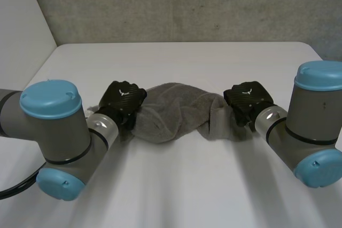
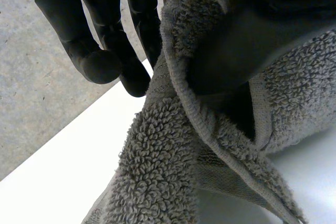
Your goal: Fold the towel.
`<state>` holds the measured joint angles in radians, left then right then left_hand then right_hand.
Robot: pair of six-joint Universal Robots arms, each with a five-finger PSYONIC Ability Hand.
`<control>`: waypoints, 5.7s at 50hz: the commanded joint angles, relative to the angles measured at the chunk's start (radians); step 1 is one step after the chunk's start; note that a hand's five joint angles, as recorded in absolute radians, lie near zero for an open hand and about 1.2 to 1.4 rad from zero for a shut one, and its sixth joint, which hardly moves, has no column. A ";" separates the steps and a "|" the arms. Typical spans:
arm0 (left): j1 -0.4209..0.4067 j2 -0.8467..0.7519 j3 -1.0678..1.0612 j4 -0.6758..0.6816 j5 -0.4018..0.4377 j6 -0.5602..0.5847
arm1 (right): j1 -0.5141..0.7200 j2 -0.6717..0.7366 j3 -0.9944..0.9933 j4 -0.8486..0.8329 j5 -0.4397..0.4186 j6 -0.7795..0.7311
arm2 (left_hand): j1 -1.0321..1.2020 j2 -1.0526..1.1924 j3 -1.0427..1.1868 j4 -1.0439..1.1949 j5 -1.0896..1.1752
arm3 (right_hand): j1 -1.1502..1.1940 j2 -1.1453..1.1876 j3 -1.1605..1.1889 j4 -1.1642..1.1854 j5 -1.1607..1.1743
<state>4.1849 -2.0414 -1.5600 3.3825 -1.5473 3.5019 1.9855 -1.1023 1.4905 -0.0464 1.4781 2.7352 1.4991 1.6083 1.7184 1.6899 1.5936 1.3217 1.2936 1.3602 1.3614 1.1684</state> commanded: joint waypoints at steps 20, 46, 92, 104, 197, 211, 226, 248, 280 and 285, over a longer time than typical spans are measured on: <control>-0.011 0.210 -0.134 0.035 -0.016 -0.110 | -0.025 -0.192 0.103 -0.020 -0.071 -0.048 | -0.103 -0.212 -0.322 -0.294 -0.372 | 0.075 0.103 0.036 0.035 0.053; 0.038 0.230 -0.098 0.008 -0.027 -0.135 | -0.198 -0.145 -0.177 0.396 -0.222 -0.023 | -0.103 -0.212 -0.322 -0.294 -0.372 | 0.075 0.103 0.036 0.035 0.053; 0.110 0.050 0.034 -0.031 -0.068 -0.138 | -0.143 -0.493 0.376 0.097 -0.097 -0.034 | -0.103 -0.212 -0.322 -0.294 -0.372 | -1.137 -1.109 -1.175 -1.177 -1.158; 0.104 0.049 0.032 -0.031 -0.068 -0.136 | -0.129 -0.300 0.455 0.008 -0.189 -0.034 | -0.103 -0.212 -0.322 -0.294 -0.372 | -1.019 -0.991 -1.058 -1.059 -1.041; 0.098 0.047 0.029 -0.031 -0.066 -0.136 | -0.097 -0.056 0.346 -0.147 -0.162 -0.003 | -0.103 -0.212 -0.322 -0.294 -0.372 | -0.849 -0.821 -0.888 -0.889 -0.870; 0.098 0.047 0.029 -0.031 -0.068 -0.136 | -0.096 -0.017 0.289 -0.148 -0.160 -0.008 | -0.103 -0.212 -0.322 -0.294 -0.372 | -0.418 -0.390 -0.456 -0.457 -0.439; 0.098 0.047 0.029 -0.031 -0.068 -0.136 | -0.102 -0.043 0.310 -0.133 -0.147 -0.008 | -0.103 -0.212 -0.322 -0.294 -0.372 | -0.770 -0.742 -0.808 -0.810 -0.791; 0.099 0.049 0.015 -0.026 -0.066 -0.135 | -0.146 -0.131 0.404 -0.144 -0.166 -0.011 | -0.103 -0.212 -0.322 -0.294 -0.372 | -0.790 -0.762 -0.829 -0.830 -0.812; 0.098 0.046 0.015 -0.022 -0.065 -0.133 | -0.148 -0.039 0.366 -0.184 -0.153 -0.060 | -0.103 -0.212 -0.322 -0.294 -0.372 | -0.661 -0.633 -0.700 -0.701 -0.683; 0.096 0.046 0.015 -0.022 -0.065 -0.133 | -0.149 -0.031 0.353 -0.184 -0.153 -0.060 | -0.103 -0.212 -0.322 -0.294 -0.372 | -0.571 -0.542 -0.609 -0.610 -0.592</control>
<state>4.2827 -1.9948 -1.5449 3.3610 -1.6122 3.3686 1.8370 -1.1410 1.8568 -0.2304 1.3255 2.6755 1.5019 1.6036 1.6012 1.5873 1.5901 0.6399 0.6270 0.6402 0.6456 0.4813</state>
